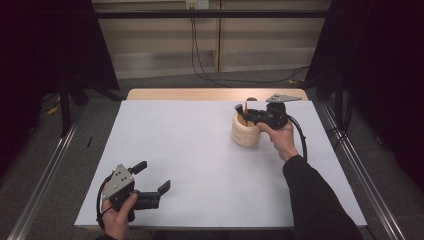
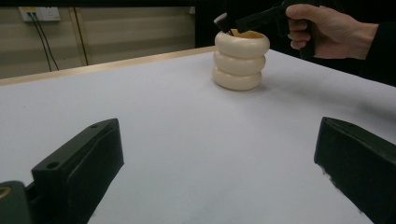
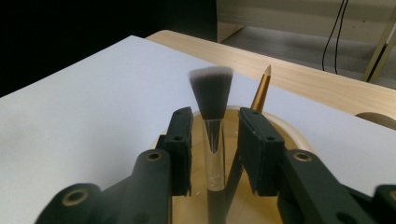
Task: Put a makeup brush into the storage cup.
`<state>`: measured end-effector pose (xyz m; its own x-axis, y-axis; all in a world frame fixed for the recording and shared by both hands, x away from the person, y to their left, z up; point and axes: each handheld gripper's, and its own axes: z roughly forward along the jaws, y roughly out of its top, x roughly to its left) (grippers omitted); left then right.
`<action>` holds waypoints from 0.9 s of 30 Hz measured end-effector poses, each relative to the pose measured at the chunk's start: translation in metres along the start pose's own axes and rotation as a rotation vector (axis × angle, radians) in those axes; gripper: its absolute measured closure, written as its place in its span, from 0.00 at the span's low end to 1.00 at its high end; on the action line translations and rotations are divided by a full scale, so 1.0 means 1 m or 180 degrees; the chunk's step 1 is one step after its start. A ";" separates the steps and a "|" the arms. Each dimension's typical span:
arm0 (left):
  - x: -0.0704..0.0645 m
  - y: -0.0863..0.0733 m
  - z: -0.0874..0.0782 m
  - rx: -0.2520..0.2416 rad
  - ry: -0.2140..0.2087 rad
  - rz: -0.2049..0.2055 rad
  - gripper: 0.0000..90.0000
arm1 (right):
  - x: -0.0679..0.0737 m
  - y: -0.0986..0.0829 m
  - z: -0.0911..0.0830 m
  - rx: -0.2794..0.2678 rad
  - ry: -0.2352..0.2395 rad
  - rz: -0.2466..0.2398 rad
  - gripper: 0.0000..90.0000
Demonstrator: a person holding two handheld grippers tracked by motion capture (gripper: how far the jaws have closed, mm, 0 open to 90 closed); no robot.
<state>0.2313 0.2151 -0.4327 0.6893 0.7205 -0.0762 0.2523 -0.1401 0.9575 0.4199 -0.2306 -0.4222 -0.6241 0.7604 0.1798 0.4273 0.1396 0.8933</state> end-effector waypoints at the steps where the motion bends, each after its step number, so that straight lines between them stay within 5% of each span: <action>1: 0.000 0.000 0.000 0.0003 -0.0007 -0.0001 0.01 | 0.000 0.000 -0.001 -0.0015 0.0010 -0.0008 0.69; 21: 0.000 0.001 0.001 -0.0013 -0.0036 0.0013 0.01 | 0.017 0.002 -0.015 -0.0182 0.0069 -0.0073 0.04; 27: 0.000 0.000 -0.001 -0.0029 0.0010 -0.0008 0.01 | 0.021 -0.001 -0.023 -0.0162 0.0000 -0.0047 0.06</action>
<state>0.2302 0.2156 -0.4321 0.6864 0.7230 -0.0777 0.2478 -0.1322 0.9597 0.3909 -0.2294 -0.4099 -0.6303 0.7584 0.1664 0.3841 0.1183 0.9157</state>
